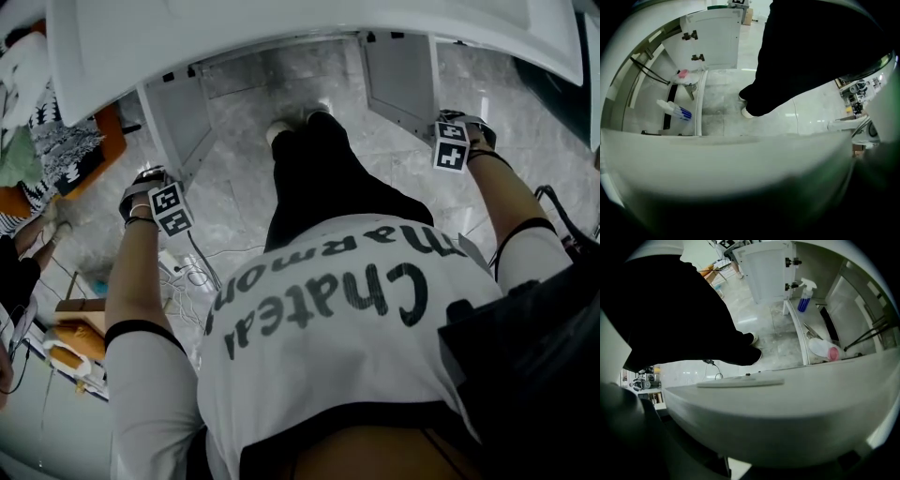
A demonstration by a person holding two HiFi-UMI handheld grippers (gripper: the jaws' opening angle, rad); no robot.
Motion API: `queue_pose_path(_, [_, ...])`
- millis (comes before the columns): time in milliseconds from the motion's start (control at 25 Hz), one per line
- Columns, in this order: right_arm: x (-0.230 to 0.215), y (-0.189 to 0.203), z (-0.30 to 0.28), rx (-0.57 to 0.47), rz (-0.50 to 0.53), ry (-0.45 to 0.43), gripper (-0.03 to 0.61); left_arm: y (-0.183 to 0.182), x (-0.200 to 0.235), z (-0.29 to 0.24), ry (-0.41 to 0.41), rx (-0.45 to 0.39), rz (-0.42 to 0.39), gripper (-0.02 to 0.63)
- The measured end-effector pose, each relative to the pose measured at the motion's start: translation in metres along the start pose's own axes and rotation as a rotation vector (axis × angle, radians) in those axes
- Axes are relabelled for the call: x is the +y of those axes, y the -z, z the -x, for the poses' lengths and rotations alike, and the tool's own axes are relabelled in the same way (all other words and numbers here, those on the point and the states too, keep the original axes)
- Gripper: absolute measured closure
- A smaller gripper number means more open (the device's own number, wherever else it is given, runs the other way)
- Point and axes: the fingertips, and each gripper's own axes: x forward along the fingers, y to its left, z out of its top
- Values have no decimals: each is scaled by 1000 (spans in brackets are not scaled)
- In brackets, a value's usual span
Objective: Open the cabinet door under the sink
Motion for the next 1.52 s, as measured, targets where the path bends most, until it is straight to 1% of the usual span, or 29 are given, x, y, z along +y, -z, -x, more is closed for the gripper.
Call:
queue_pose_path(80, [-2,5,1,15,-72,1,462,0,2,0,7,18,87,548])
queue_pose_path(200, [-6,14,6,10,-255,-10,443,2,5,2,29,40,255,552])
queue_pose_path(280, [-9,18,13,4,-367,0,442,4,3,6,16,32,369,555])
queue_pose_path(360, [-14,21,23,-6,-426,23,442,9,2,13,-9,14,454,558])
queue_pose_path(440, [-18,22,34,-17,-469,41,442,11,1,21,-23,1,518,558])
queue_pose_path(520, [-21,21,43,-26,-483,49,448,14,5,29,-47,-10,598,558])
queue_pose_path(600, [-23,15,50,-35,-465,59,511,18,16,40,-92,-21,719,557])
queue_pose_path(720, [-20,14,60,-27,-454,80,532,22,24,56,-158,-52,923,572])
queue_pose_path(800, [-21,14,68,-37,-470,95,531,22,25,67,-183,-93,1029,572])
queue_pose_path(840, [-22,14,73,-46,-481,106,531,22,26,72,-197,-114,1064,572])
queue_pose_path(920, [-26,18,84,-60,-522,139,532,20,28,83,-235,-158,1105,572])
queue_pose_path(960, [-28,22,90,-68,-558,160,532,17,29,88,-256,-180,1122,572])
queue_pose_path(1040, [-28,26,102,-100,-664,187,532,13,29,97,-301,-218,1169,580])
queue_pose_path(1120, [-24,20,110,-163,-768,174,535,9,29,107,-341,-262,1236,583])
queue_pose_path(1160, [-22,11,112,-209,-785,163,535,6,28,112,-354,-290,1276,586])
queue_pose_path(1200, [-22,3,115,-247,-770,162,535,2,28,117,-362,-317,1315,586])
queue_pose_path(1240, [-22,-2,118,-260,-728,180,535,-2,27,123,-369,-341,1351,589])
queue_pose_path(1320, [-28,-5,127,-253,-617,267,535,-9,27,133,-388,-381,1401,589])
queue_pose_path(1360, [-32,-9,133,-264,-582,302,535,-13,28,137,-397,-402,1412,589])
queue_pose_path(1440, [-36,-22,145,-325,-579,344,535,-21,33,147,-431,-455,1417,589])
queue_pose_path(1520, [-41,-36,161,-420,-628,372,535,-30,42,162,-484,-543,1428,589])
